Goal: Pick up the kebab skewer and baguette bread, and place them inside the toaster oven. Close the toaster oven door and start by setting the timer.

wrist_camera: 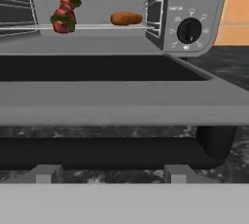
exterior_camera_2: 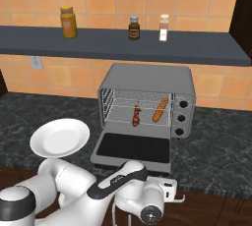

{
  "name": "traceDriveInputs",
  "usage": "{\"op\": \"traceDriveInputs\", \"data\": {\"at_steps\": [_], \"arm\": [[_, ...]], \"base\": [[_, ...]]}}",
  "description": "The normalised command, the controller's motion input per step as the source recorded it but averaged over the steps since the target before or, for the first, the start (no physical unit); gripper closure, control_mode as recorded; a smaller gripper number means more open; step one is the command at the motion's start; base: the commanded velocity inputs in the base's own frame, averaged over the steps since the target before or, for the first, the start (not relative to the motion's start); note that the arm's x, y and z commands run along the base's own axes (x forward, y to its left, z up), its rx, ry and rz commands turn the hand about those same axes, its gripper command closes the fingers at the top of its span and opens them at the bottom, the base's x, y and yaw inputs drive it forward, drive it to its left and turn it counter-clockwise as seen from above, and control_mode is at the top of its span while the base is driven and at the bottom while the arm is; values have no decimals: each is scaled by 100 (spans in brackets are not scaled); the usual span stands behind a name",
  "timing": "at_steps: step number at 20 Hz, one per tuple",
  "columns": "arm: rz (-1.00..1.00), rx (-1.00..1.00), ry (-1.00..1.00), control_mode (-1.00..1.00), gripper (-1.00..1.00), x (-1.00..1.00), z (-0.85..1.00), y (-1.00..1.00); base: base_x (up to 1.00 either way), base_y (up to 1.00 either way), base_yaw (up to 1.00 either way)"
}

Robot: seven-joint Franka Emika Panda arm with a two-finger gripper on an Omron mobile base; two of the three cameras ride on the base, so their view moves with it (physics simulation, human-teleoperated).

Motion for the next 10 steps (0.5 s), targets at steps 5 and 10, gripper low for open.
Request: {"op": "traceDriveInputs", "data": {"at_steps": [5,10], "arm": [[0,0,-9,-100,-100,34,52,10],[0,0,-6,-100,-100,43,53,16]], "base": [[0,0,0],[0,0,0]]}}
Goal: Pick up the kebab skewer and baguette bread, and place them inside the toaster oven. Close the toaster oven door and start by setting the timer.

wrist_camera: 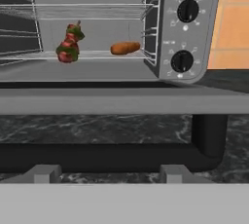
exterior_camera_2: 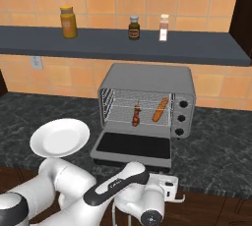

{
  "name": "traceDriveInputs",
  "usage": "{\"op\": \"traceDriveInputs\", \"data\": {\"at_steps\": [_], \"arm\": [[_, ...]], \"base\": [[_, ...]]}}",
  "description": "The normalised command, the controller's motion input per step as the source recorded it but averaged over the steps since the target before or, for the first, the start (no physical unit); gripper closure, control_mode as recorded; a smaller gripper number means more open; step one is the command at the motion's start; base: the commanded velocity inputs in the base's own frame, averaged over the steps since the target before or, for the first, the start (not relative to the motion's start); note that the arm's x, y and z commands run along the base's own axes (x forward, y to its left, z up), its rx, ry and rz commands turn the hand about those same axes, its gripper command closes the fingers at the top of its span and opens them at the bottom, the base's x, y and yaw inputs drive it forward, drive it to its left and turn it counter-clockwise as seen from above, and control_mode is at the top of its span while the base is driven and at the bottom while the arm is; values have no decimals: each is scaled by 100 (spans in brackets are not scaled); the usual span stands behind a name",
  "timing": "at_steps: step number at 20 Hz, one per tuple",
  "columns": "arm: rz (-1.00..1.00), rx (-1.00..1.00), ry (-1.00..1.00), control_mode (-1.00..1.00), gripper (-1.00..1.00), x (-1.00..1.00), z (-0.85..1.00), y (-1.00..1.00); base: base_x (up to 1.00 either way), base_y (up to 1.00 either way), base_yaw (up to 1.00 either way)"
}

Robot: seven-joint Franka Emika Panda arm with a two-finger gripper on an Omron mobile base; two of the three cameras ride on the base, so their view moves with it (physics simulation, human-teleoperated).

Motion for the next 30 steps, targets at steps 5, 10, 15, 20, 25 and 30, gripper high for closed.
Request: {"op": "traceDriveInputs", "data": {"at_steps": [5,10,15,20,25,30], "arm": [[0,0,-4,-100,-100,56,41,26],[0,0,-7,-100,-100,60,54,30],[0,0,-5,-100,-100,58,48,30],[0,0,-5,-100,-100,65,36,36],[0,0,-4,-100,-100,69,30,38],[0,0,0,-100,-100,70,3,38]], "base": [[0,0,0],[0,0,0],[0,0,0],[0,0,0],[0,0,0],[0,0,0]]}}
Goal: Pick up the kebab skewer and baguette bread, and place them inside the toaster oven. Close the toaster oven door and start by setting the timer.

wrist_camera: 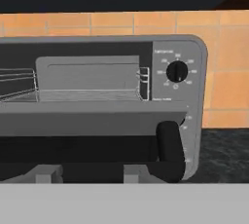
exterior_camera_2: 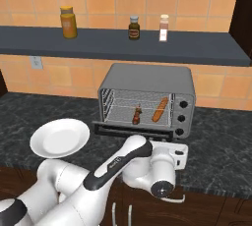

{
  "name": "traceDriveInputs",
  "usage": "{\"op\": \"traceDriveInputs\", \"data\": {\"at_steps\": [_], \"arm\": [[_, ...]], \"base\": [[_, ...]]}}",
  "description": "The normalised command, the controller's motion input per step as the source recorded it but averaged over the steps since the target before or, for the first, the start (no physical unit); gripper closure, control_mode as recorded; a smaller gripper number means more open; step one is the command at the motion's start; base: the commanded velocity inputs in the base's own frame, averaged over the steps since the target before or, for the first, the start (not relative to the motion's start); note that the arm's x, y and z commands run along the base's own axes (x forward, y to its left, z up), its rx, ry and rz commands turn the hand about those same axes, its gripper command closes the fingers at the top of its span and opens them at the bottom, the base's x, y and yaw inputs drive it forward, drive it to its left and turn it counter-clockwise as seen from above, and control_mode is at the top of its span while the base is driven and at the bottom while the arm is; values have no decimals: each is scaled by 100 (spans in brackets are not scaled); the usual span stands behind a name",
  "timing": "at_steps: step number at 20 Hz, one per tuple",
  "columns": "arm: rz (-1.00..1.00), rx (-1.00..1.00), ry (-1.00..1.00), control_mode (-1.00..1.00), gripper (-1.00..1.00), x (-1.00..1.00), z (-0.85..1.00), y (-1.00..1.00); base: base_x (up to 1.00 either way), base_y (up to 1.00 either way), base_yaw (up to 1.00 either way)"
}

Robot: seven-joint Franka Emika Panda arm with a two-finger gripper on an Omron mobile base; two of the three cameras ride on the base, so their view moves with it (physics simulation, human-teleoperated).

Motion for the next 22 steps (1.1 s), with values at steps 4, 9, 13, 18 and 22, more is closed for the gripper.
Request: {"op": "traceDriveInputs", "data": {"at_steps": [4,9,13,18,22], "arm": [[0,0,0,-100,-100,65,0,43],[0,0,0,-100,-100,68,0,42],[0,0,0,-100,-100,61,0,41],[0,0,0,-100,-100,45,0,35],[0,0,2,-100,-100,38,0,28]], "base": [[0,0,0],[0,0,0],[0,0,0],[0,0,0],[0,0,0]]}}
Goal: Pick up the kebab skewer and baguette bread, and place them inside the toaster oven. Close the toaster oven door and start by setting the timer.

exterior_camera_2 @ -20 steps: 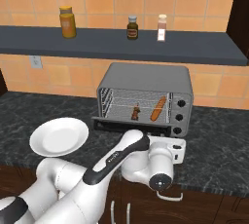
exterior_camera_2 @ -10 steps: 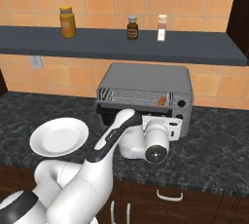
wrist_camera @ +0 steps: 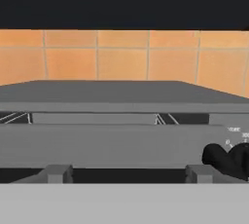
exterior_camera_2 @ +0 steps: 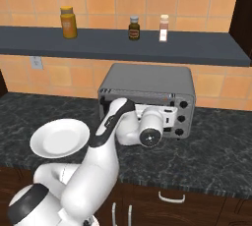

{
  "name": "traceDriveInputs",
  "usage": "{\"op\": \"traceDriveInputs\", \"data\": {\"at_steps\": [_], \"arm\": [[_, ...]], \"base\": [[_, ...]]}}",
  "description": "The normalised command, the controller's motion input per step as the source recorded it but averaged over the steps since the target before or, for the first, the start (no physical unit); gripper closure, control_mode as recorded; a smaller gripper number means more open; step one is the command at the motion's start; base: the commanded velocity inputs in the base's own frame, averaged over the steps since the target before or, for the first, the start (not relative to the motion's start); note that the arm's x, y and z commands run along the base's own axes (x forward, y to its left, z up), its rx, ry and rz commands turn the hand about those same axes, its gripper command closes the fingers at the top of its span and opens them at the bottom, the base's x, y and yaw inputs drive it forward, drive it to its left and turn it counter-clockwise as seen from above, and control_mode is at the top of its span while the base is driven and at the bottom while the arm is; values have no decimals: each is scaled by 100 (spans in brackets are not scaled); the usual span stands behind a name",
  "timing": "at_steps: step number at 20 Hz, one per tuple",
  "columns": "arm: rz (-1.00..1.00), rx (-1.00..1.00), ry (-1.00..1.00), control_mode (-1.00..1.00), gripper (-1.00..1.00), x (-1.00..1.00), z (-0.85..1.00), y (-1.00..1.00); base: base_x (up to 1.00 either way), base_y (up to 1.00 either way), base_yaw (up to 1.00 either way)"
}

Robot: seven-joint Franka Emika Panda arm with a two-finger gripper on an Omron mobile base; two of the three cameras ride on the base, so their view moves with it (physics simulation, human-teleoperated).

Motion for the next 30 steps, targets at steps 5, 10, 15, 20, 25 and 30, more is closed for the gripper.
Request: {"op": "traceDriveInputs", "data": {"at_steps": [5,10,15,20,25,30], "arm": [[0,0,2,-100,-100,35,0,22],[0,0,0,-100,-100,32,0,20],[0,0,0,-100,-100,11,7,11],[0,0,0,-100,-100,0,40,0],[0,0,2,-100,-100,-15,19,-7],[0,1,1,-100,-100,-41,0,-55]], "base": [[0,0,0],[0,0,0],[0,0,0],[0,0,0],[0,0,0],[0,0,0]]}}
